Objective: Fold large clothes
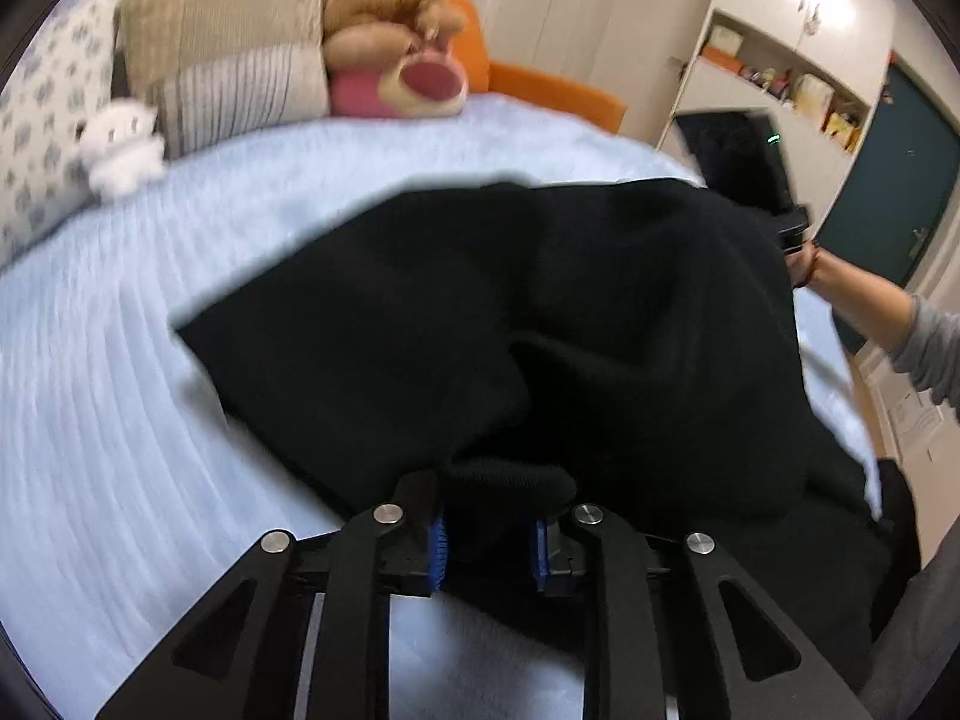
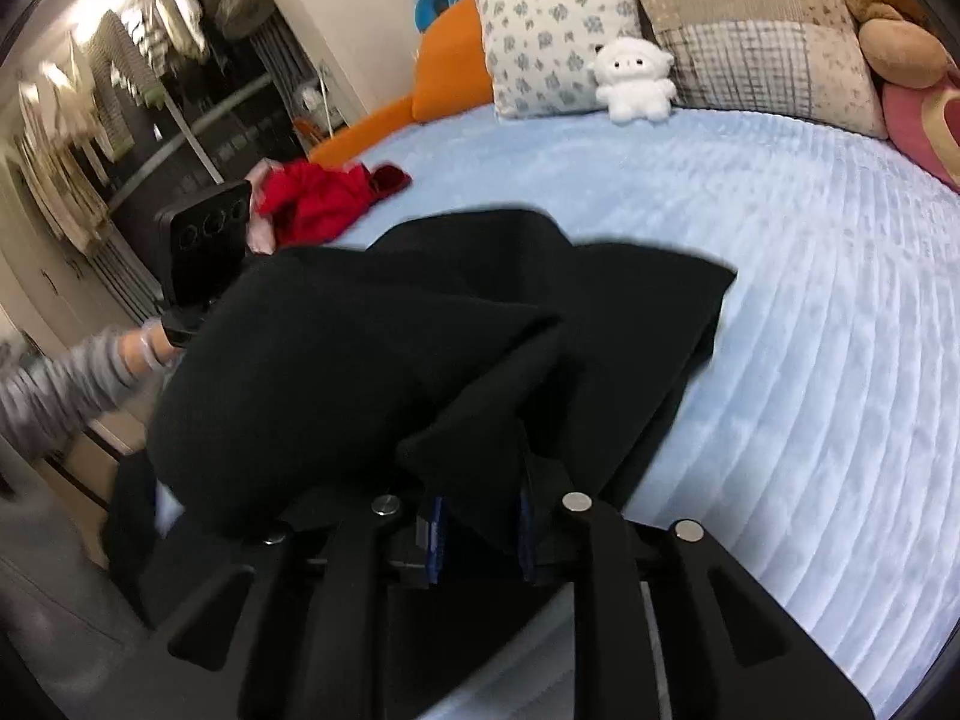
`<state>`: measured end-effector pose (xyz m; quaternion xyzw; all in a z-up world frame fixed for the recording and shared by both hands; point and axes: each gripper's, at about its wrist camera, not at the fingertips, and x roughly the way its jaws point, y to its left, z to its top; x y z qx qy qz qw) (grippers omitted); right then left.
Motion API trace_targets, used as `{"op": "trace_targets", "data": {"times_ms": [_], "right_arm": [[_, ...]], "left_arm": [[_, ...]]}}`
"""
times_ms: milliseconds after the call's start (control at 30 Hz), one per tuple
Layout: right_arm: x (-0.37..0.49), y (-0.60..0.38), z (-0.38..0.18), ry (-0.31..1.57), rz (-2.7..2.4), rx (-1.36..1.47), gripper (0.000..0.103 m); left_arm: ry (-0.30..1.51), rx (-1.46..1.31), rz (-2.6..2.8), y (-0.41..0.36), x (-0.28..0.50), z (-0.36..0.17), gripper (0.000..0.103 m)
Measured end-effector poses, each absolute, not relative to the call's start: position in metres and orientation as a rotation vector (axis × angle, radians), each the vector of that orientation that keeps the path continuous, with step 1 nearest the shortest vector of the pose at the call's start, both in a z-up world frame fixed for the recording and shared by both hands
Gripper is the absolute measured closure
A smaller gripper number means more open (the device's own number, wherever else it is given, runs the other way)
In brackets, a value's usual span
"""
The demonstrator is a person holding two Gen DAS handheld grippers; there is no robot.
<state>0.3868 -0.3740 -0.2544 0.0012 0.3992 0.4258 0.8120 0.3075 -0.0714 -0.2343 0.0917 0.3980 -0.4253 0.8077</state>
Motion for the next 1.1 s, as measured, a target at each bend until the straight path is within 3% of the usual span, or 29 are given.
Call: {"op": "trace_targets", "data": {"times_ms": [33, 67, 167, 200, 233, 367, 433, 500, 667, 767, 800, 933, 1100], "right_arm": [[0.381, -0.373, -0.257, 0.853, 0.913, -0.016, 0.058], [0.377, -0.373, -0.257, 0.848, 0.911, -0.023, 0.039], [0.354, -0.380, -0.249, 0.818, 0.884, -0.078, 0.021], [0.344, -0.387, -0.246, 0.824, 0.871, -0.089, 0.019], [0.335, -0.394, -0.241, 0.823, 0.866, -0.087, 0.019], [0.314, -0.430, -0.205, 0.685, 0.896, 0.083, 0.019], [0.322, -0.440, -0.192, 0.611, 0.860, 0.168, 0.027], [0.343, -0.446, -0.191, 0.615, 0.772, 0.238, 0.045], [0.384, -0.421, -0.216, 0.799, 0.687, 0.275, 0.057], [0.384, -0.407, -0.227, 0.858, 0.724, 0.267, 0.081], [0.376, -0.404, -0.231, 0.861, 0.741, 0.257, 0.085], [0.347, -0.408, -0.257, 0.903, 0.789, 0.295, 0.085], [0.338, -0.413, -0.285, 0.929, 0.783, 0.378, 0.086]], "left_arm": [[0.839, 0.180, -0.899, -0.068, 0.303, -0.238, 0.074], [0.829, 0.167, -0.895, -0.064, 0.299, -0.239, 0.071], [0.829, 0.144, -0.905, -0.052, 0.281, -0.232, 0.047], [0.840, 0.145, -0.924, -0.047, 0.271, -0.227, 0.028], [0.850, 0.154, -0.937, -0.043, 0.262, -0.222, 0.020], [0.801, 0.139, -0.995, -0.033, 0.235, -0.182, 0.020], [0.750, 0.085, -1.018, -0.035, 0.235, -0.163, 0.019], [0.694, -0.007, -1.053, -0.045, 0.245, -0.145, 0.018], [0.705, 0.012, -1.047, -0.107, 0.269, -0.137, 0.018], [0.788, 0.111, -0.995, -0.144, 0.280, -0.155, 0.018], [0.828, 0.138, -0.988, -0.152, 0.281, -0.165, 0.018], [0.940, 0.174, -0.988, -0.156, 0.274, -0.207, 0.017], [0.931, 0.184, -0.977, -0.150, 0.252, -0.222, 0.016]]}}
